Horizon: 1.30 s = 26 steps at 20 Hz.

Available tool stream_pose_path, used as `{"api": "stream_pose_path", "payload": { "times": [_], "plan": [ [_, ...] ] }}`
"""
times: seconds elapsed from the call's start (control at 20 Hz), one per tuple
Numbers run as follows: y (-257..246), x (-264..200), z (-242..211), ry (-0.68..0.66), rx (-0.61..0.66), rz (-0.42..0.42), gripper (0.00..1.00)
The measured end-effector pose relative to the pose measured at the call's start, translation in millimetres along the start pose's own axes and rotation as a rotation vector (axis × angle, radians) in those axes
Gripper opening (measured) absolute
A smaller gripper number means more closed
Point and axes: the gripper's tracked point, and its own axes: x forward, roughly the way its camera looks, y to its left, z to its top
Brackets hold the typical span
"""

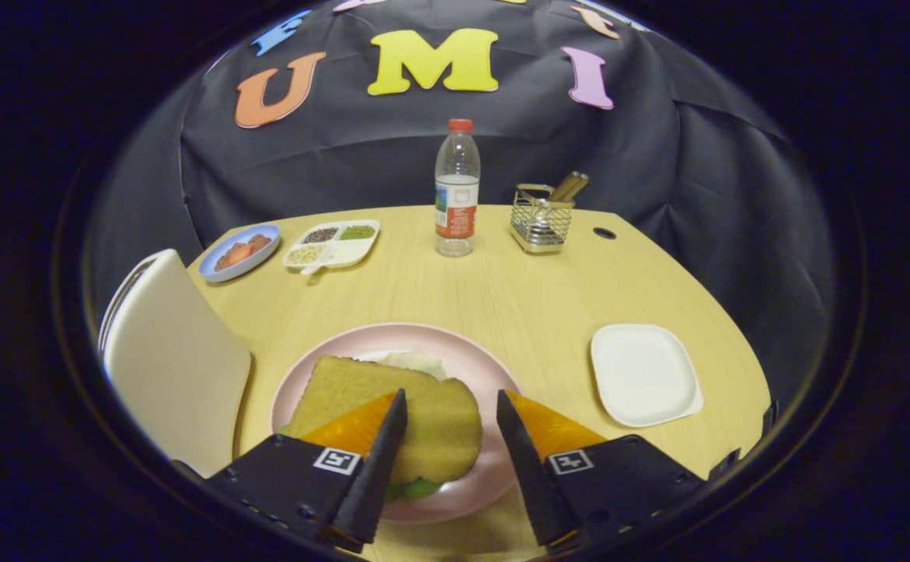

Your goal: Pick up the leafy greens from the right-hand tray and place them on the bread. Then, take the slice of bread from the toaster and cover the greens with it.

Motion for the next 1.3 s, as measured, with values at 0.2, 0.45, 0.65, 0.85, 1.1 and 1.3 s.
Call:
{"api": "stream_pose_path", "payload": {
  "times": [0.2,0.45,0.65,0.85,1.1,1.3],
  "plan": [
    [-2.1,-40.5,14.2,-0.079,0.023,0.034,0.97],
    [-2.5,-112.1,39.6,-0.238,0.025,0.071,0.97],
    [-2.5,-179.1,61.8,-0.396,0.005,0.076,0.97],
    [-2.6,-245.6,76.2,-0.551,-0.003,0.106,0.97],
    [-31.9,-311.0,77.0,-0.676,-0.012,0.035,0.97],
    [-40.1,-353.1,82.3,-0.785,0.016,0.061,0.96]
  ]
}}
